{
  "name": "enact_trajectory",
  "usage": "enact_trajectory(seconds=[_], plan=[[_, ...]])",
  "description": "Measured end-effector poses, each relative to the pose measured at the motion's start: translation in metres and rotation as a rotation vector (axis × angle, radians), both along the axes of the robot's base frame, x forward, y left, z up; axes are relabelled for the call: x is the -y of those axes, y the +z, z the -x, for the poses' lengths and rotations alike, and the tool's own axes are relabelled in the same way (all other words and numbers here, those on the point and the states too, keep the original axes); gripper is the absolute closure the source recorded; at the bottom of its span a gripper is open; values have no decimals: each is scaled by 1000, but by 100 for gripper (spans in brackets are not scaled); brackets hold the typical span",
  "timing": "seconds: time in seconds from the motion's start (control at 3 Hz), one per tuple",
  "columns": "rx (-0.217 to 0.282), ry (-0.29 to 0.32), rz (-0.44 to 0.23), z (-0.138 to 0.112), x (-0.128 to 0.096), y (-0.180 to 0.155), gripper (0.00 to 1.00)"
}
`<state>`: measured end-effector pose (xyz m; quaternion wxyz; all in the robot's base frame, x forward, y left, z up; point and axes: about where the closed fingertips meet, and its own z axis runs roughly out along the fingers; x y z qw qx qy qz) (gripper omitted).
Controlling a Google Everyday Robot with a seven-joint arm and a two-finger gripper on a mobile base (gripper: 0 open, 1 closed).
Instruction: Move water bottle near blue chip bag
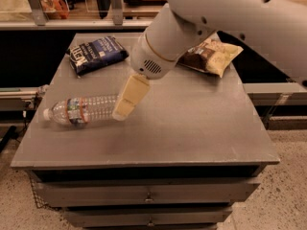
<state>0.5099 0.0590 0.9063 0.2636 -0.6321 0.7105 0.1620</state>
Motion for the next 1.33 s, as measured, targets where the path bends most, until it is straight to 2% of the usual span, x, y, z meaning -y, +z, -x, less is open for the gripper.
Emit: enact_trajectory(seconds=[0.33,0.67,1.0,1.33], plan=[[-17,-19,-10,-1,-27,-26,0],[-17,-21,-3,3,-40,-39,0],[-9,-30,8,9,-49,-50,17],[-8,-50,14,12,-50,-57,41]])
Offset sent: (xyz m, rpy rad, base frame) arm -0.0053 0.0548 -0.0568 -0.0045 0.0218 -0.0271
